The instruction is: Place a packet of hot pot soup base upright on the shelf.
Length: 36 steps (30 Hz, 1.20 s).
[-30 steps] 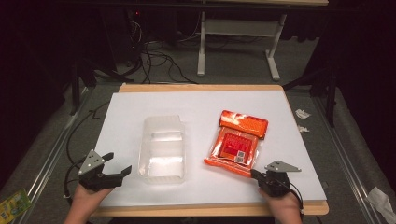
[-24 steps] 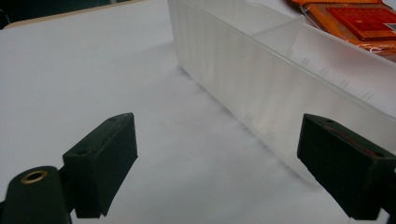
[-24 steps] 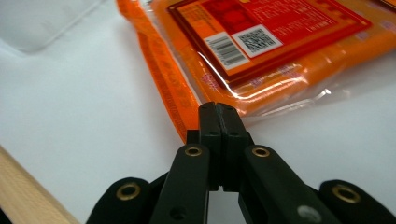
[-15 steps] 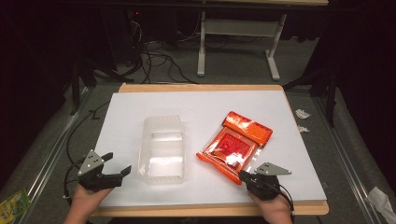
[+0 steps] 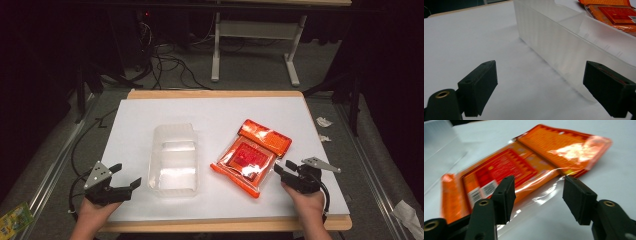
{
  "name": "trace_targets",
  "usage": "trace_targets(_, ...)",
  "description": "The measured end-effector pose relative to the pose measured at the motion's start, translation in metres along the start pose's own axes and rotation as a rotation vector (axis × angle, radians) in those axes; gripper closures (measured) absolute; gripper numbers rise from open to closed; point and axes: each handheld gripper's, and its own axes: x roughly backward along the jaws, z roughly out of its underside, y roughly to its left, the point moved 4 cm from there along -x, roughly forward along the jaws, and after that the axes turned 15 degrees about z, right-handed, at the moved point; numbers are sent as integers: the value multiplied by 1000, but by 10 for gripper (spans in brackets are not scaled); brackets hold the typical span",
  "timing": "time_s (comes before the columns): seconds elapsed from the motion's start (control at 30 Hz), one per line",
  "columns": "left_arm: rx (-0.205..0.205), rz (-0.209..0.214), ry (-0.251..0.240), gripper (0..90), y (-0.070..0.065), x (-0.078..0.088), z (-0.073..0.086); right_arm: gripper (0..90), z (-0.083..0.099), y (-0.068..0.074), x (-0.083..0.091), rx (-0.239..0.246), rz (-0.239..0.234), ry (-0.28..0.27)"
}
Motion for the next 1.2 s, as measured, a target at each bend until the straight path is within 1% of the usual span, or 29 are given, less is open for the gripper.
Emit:
trace_targets(0.03,-4,1,3,128,0,0,0,388,-4,-8,-6,-26,9,-7)
trace_targets(0.17,3,-1,2,128,1,0,1,336,-17,-23,-22,-80,24,2)
trace_targets(0.2,3,-1,2,128,1,0,1,336,-17,-23,-22,-80,24,2)
trace_targets(0.23,9,-4,0,128,2,1,2,325,-26,-33,-30,-115,44,4)
trace_targets(0.27,9,-4,0,127,2,1,2,325,-26,-33,-30,-115,44,4)
trace_targets(0.3,14,-2,-1,127,2,2,2,309,-35,-42,-39,-153,39,11)
trace_targets(0.33,13,-2,-2,128,1,2,2,306,-38,-45,-43,-176,35,12)
trace_targets(0.4,10,-2,0,128,1,2,2,301,-41,-47,-47,-187,36,18)
trace_targets(0.43,10,-3,-1,128,1,2,2,297,-46,-49,-58,-189,43,23)
trace_targets(0.47,11,-3,-2,128,2,1,2,297,-46,-49,-58,-189,43,23)
trace_targets(0.5,13,-1,0,128,2,0,2,293,-49,-50,-67,-201,47,50)
trace_targets(0.57,9,0,9,128,2,-1,3,293,-51,-55,-78,-236,51,67)
trace_targets(0.6,9,0,9,128,2,-1,3,293,-51,-55,-78,-236,51,67)
trace_targets(0.63,8,0,10,128,2,-1,3,297,-53,-59,-86,-264,41,94)
trace_targets(0.67,9,1,6,128,1,-1,3,297,-53,-59,-86,-264,41,94)
trace_targets(0.7,8,3,5,128,1,-1,2,328,-53,-59,-93,-283,13,121)
trace_targets(0.77,7,2,9,128,1,-1,3,336,-52,-54,-99,-312,-30,141)
trace_targets(0.83,8,2,9,128,1,-1,3,346,-52,-52,-100,-314,-34,140)
trace_targets(0.87,9,3,7,128,0,-1,3,362,-52,-50,-101,-320,-28,142)
trace_targets(0.9,8,2,7,128,0,-1,3,384,-50,-50,-103,-328,-35,150)
trace_targets(0.93,6,4,6,128,0,0,3,417,-49,-49,-105,-339,-48,162)
trace_targets(0.97,3,4,4,128,0,0,2,489,-46,-46,-106,-344,-79,176)
trace_targets(1.0,3,4,4,128,0,0,2,489,-46,-46,-106,-344,-79,176)
trace_targets(1.03,7,5,-1,128,-1,0,2,586,-46,-40,-103,-294,-90,156)
trace_targets(1.07,7,5,-1,128,-1,0,2,586,-46,-40,-103,-294,-90,156)
trace_targets(1.1,5,6,1,128,-1,0,2,633,-46,-38,-101,-273,-92,144)
trace_targets(1.13,2,6,3,128,-1,-1,1,674,-45,-37,-99,-265,-90,147)
trace_targets(1.17,-5,7,4,128,-2,-1,0,768,-44,-36,-96,-251,-89,136)
trace_targets(1.2,-5,7,4,128,-2,-1,0,768,-44,-36,-96,-251,-89,136)
